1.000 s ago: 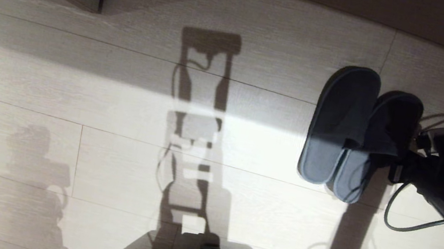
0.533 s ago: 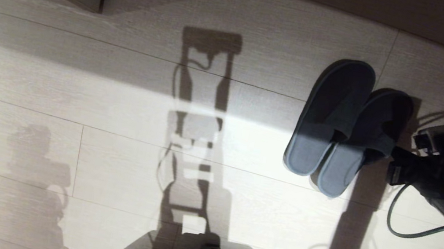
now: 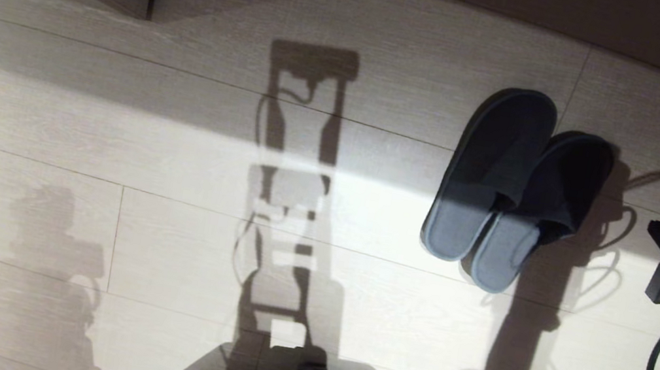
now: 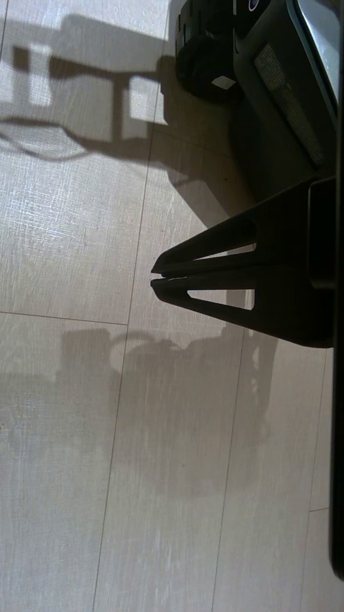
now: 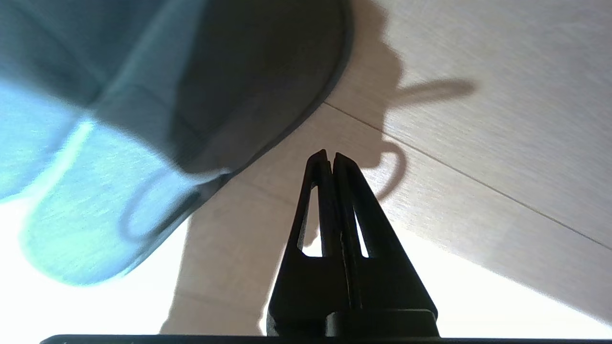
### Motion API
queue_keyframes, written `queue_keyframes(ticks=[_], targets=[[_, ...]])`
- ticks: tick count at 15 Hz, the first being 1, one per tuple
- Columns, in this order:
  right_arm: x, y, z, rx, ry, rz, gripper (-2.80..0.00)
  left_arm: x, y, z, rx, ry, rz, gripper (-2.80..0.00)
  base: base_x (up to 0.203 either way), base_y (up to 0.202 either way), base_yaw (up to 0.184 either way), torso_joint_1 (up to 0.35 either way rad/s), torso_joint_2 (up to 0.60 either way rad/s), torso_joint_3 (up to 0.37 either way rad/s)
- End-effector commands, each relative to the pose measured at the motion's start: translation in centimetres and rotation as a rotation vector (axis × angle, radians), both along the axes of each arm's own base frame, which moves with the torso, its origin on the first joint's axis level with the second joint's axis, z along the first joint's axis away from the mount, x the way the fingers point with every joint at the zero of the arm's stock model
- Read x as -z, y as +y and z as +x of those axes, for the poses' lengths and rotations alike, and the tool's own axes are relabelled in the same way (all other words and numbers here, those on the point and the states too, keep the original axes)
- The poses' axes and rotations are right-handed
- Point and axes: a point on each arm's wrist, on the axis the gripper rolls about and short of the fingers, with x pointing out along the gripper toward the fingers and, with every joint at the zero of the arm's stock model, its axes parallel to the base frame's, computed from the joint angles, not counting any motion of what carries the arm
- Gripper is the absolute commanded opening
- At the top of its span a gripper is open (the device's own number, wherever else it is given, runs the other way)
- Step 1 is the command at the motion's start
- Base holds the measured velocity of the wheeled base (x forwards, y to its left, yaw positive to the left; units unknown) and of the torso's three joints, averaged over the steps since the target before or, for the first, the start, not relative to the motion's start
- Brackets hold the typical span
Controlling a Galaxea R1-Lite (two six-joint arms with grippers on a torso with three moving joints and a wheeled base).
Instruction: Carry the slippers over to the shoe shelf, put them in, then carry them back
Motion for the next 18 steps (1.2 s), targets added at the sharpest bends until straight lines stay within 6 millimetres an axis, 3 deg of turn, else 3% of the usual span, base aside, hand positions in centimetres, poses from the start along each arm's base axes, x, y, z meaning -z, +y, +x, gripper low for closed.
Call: queue_keyframes(ticks=[1,5,7,12,15,18], targets=[[-1.5,0.6,-2.9,0.000,-0.089,-0.017,-2.80,0.0,0.0,0.0,-0.001,0.000,0.001,-2.80,0.000,0.000,0.000,0.000,0.00,0.000],[-3.7,2.2,-10.0,-0.001,-0.232,-0.013,-2.80,0.0,0.0,0.0,-0.001,0.001,0.001,-2.80,0.000,0.000,0.000,0.000,0.00,0.000],[-3.6,2.9,-13.0,-0.006,-0.242,0.004,-2.80,0.0,0.0,0.0,-0.001,0.001,0.001,-2.80,0.000,0.000,0.000,0.000,0.00,0.000],[-0.9,4.7,-20.5,-0.079,-0.210,0.055,-2.80,0.0,0.0,0.0,-0.001,0.001,0.001,-2.80,0.000,0.000,0.000,0.000,0.00,0.000],[2.4,5.3,-22.4,-0.231,-0.094,0.117,-2.80,0.0,0.0,0.0,-0.001,0.001,0.000,-2.80,0.000,0.000,0.000,0.000,0.00,0.000],[2.7,5.3,-22.4,-0.296,-0.066,0.126,-2.80,0.0,0.0,0.0,-0.001,0.001,0.000,-2.80,0.000,0.000,0.000,0.000,0.00,0.000]])
